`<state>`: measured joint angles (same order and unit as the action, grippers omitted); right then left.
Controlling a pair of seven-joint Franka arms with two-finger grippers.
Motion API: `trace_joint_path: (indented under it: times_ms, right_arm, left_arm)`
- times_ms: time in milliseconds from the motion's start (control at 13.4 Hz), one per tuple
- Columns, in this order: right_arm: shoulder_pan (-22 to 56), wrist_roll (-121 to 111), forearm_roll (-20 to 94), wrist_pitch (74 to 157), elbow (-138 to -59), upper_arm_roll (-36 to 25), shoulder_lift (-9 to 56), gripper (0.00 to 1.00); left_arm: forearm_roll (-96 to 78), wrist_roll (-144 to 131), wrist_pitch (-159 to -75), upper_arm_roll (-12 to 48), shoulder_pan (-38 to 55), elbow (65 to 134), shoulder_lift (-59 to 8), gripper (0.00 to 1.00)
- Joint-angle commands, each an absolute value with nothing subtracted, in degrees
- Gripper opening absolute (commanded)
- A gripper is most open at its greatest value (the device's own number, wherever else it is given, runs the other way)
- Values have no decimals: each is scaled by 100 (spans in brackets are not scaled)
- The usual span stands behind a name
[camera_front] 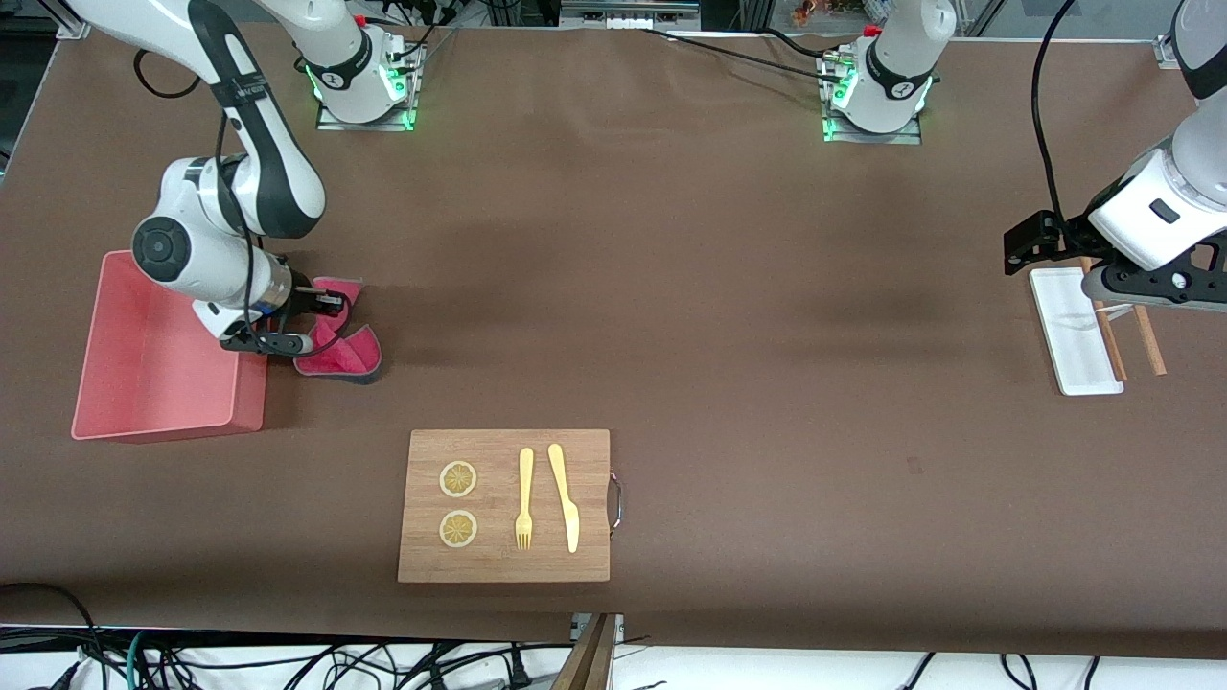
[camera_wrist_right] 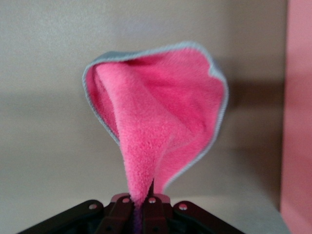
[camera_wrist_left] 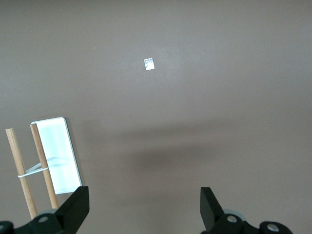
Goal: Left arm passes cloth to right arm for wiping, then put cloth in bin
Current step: 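Wipe the cloth toward the cutting board and back with the right gripper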
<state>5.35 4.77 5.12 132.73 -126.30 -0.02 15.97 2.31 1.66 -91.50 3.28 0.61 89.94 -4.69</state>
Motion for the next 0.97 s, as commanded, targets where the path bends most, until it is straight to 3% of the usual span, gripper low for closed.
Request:
trace_joint_path:
  times_ms: [0, 522, 896]
  right_arm:
    - [1061, 1236, 457, 13683, -12621, 53, 1880, 0]
    - [2854, 4127, 519, 13843, -11718, 70, 2557, 0]
    - [3366, 5211, 597, 13546, -10882, 88, 2848, 0]
  left_arm:
    - [281, 132, -9044, 343, 62, 9044, -352, 100]
    - [246, 132, -9026, 343, 53, 9044, -352, 100]
    - [246, 132, -9026, 343, 53, 9044, -352, 100]
